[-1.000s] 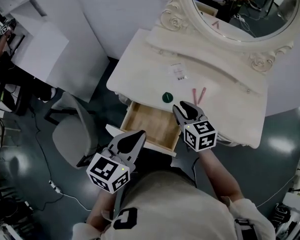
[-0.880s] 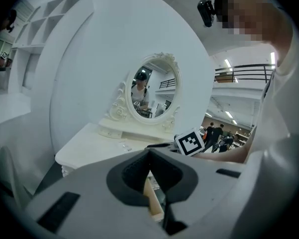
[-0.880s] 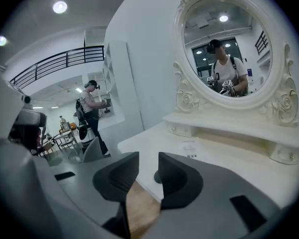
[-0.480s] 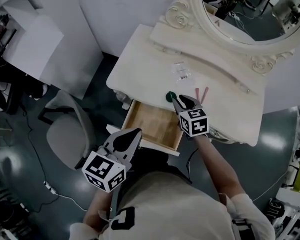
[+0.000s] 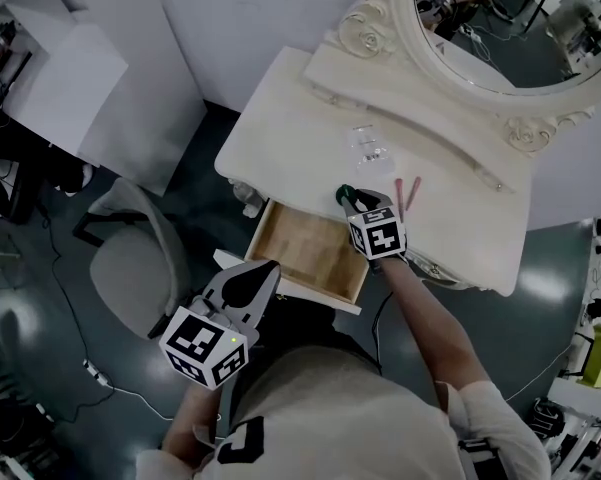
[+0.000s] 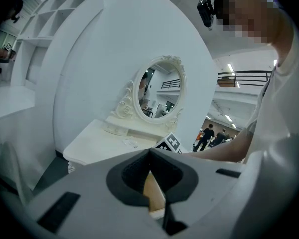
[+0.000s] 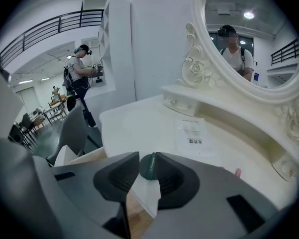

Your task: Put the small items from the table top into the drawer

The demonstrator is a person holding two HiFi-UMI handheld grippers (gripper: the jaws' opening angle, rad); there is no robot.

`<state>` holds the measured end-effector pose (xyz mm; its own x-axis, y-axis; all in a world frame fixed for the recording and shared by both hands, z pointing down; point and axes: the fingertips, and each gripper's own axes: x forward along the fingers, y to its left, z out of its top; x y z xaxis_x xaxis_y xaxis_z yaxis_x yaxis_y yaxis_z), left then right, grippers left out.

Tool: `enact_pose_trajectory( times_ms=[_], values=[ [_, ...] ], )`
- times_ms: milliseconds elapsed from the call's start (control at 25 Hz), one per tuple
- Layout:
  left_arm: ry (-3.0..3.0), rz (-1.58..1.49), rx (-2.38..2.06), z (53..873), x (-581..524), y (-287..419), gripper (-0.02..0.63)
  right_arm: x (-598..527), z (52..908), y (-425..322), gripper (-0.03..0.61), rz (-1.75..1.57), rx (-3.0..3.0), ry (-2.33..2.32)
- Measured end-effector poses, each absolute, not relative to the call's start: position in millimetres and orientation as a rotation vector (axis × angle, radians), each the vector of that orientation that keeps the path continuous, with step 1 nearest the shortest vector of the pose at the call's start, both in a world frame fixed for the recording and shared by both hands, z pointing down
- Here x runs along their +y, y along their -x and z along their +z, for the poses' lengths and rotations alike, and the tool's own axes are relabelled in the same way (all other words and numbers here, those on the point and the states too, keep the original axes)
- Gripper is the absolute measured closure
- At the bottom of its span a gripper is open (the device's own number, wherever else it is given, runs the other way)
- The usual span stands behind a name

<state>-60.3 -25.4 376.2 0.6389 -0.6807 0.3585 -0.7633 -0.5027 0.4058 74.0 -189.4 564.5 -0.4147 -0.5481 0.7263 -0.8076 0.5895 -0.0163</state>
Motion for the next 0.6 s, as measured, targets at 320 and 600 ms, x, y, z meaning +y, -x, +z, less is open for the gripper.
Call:
enact_pose_trajectory(
  times_ms=[320, 600],
  values=[
    [-2.304, 0.201, -1.142, 379.8, -27.0, 70.8, 0.558, -197.5, 593.7, -76.4, 0.470, 0.569, -2.059, -1.061],
    [-2.291, 0.194, -1.157, 380.2, -28.9, 77.7, 0.558, -199.6, 605.5, -79.6, 0.471, 0.585, -2.007, -1.053]
  ],
)
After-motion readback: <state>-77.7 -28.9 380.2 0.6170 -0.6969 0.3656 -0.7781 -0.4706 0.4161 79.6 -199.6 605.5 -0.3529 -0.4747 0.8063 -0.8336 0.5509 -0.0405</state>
